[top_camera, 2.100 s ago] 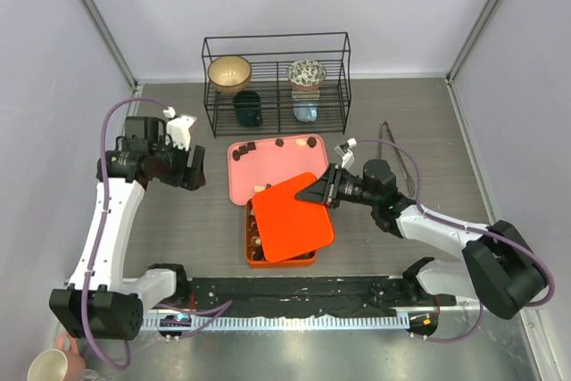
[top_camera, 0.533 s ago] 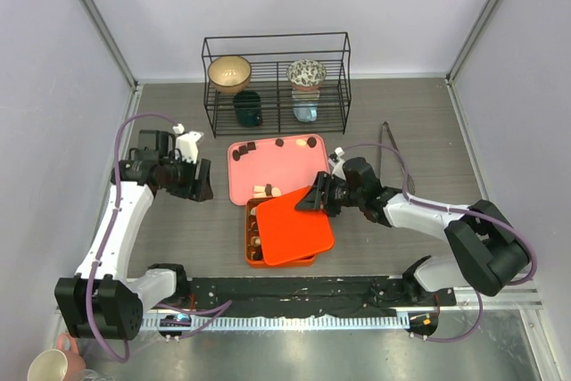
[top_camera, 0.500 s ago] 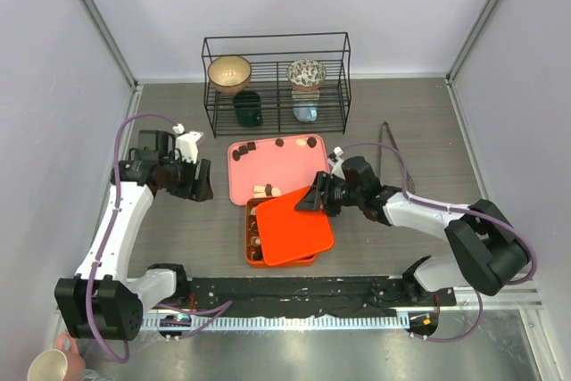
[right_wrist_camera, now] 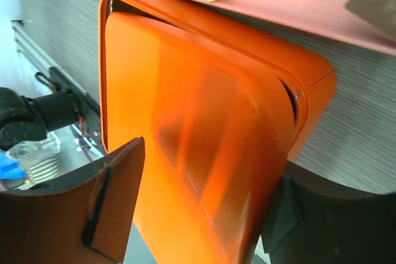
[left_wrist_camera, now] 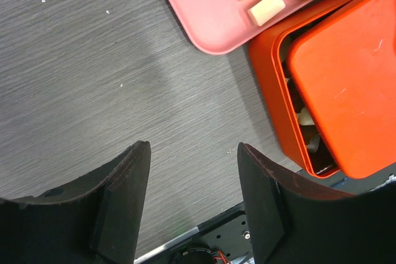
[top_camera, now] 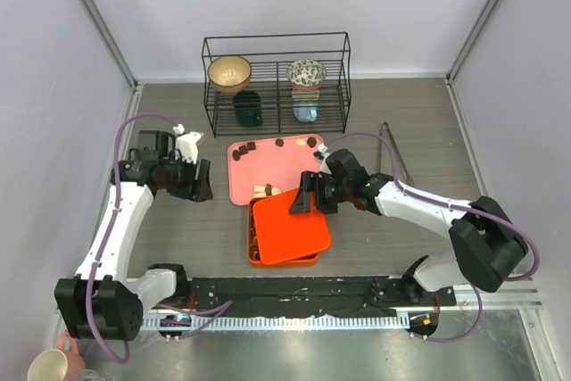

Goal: Pack the chocolate
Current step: Close the box lid on the packing box.

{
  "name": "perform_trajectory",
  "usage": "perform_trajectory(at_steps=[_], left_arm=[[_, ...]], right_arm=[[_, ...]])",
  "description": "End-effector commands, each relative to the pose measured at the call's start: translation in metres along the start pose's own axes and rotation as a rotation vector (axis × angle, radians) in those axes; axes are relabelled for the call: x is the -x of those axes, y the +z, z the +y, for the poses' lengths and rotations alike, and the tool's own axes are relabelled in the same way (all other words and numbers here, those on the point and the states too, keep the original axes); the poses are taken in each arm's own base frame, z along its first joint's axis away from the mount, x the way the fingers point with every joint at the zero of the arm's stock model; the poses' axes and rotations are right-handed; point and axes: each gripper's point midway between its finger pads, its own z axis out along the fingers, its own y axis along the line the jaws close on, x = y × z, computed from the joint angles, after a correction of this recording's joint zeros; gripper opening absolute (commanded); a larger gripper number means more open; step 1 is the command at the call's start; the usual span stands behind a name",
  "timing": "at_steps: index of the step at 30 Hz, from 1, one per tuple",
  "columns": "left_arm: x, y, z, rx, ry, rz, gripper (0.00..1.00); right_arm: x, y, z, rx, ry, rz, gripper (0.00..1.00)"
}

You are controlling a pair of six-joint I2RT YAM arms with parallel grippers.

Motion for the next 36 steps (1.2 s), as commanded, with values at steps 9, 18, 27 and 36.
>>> perform_trajectory(at_steps=[9,18,27,36], left_arm=[[0.004,-0.005,-0.002,-0.008,0.022,-0.015,0.62],[0.001,-0.004,-0.001,-0.003,0.025,-0.01,0.62],[0.003,-0.006,0.0,0.002,0.027,-0.01,0.62],[0.006,-0.01,0.0,0.009,0.04,-0.014,0.62]], right_arm=[[0.001,-0.022,-0.021,-0.191,-0.067,0.018,0.88],[0.008,-0.032,-0.01,-0.226,-0.096,0.034,0.9],[0.017,-0.056,-0.005,-0.284,-0.137,0.024,0.97],[0.019,-0.068,-0.024,-0.393,-0.149,0.002,1.0]])
